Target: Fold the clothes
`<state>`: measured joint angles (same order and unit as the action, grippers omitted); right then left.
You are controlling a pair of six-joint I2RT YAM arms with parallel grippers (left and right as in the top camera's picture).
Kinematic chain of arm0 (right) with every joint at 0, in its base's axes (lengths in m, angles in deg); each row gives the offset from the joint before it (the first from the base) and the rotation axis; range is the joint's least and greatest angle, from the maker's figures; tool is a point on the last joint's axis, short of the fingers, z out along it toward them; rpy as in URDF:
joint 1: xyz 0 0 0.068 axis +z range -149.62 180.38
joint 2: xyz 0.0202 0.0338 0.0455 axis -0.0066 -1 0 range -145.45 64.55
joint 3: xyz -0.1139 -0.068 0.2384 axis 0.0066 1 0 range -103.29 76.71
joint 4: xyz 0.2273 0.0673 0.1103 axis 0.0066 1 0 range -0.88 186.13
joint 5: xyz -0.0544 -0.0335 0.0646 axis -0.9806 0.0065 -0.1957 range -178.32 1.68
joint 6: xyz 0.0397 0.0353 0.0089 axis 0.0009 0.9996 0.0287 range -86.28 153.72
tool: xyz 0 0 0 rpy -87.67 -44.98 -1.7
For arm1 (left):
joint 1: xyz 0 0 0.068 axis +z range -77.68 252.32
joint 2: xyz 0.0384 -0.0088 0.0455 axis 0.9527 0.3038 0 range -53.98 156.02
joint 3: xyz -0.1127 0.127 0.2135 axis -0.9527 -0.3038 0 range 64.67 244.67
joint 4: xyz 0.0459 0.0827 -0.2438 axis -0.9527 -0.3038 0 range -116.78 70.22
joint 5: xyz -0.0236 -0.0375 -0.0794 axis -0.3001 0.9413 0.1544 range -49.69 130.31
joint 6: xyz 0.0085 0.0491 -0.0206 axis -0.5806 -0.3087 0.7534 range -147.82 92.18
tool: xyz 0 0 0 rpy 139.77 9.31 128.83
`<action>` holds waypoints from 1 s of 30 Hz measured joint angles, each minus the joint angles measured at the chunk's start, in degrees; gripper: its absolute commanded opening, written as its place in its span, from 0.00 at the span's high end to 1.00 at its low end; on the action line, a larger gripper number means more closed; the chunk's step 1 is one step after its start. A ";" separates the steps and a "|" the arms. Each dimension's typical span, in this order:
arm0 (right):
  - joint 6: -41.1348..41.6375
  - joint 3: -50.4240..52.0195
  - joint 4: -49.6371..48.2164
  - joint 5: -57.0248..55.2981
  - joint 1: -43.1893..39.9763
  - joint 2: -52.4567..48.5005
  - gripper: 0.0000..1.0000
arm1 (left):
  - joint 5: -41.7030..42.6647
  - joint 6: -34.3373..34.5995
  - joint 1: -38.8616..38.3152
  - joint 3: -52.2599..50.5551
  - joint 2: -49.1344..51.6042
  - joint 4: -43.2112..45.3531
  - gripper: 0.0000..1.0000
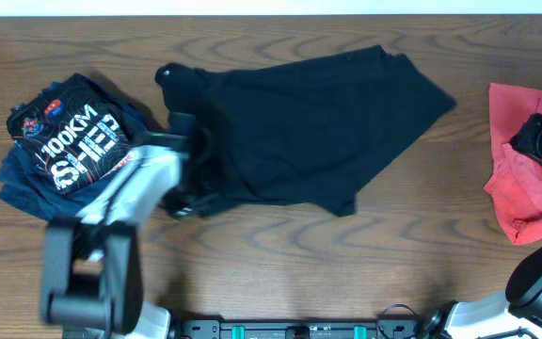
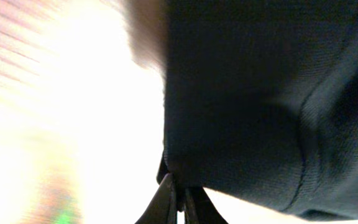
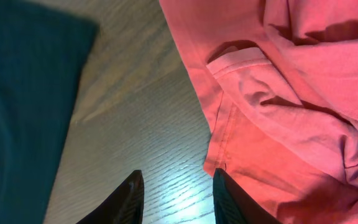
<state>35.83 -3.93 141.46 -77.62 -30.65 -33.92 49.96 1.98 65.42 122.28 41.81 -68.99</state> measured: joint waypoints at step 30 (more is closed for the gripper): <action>-1.07 0.02 2.25 -0.04 8.85 0.00 0.63 | 10.93 5.42 -31.54 -3.50 -0.63 26.25 0.13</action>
<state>34.75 -3.91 143.71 -77.67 -21.79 -33.92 60.89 7.40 33.88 118.78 41.17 -42.74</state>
